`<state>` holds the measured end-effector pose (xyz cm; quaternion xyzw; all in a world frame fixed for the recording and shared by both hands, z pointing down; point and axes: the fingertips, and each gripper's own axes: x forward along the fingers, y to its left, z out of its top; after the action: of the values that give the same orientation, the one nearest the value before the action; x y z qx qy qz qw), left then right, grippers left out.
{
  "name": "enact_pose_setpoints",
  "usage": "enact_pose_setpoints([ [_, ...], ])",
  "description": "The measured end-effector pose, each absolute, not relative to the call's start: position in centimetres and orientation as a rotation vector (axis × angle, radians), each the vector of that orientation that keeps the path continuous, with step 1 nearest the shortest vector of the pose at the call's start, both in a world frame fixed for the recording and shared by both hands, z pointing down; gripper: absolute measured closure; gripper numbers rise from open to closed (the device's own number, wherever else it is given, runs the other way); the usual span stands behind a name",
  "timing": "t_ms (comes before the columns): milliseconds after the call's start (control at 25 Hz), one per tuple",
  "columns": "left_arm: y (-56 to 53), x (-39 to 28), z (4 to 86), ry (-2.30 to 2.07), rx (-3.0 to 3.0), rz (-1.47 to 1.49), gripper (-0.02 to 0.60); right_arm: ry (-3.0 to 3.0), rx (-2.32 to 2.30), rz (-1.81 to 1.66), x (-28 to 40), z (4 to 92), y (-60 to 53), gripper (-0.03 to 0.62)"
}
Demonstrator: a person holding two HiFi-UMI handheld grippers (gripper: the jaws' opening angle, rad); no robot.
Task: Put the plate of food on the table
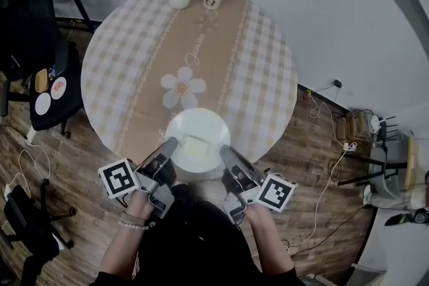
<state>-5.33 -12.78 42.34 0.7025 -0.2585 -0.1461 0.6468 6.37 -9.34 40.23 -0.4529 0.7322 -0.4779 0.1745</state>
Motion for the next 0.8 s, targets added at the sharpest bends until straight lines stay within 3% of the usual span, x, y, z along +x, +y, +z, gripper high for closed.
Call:
enact_pose_setpoints([
  [800, -15.9, -6.0, 44.3, -0.625, 1.507, -0.344, 0.572, 2.100, -1.244, -1.453, 5.7, 42.0, -13.5, 0.574],
])
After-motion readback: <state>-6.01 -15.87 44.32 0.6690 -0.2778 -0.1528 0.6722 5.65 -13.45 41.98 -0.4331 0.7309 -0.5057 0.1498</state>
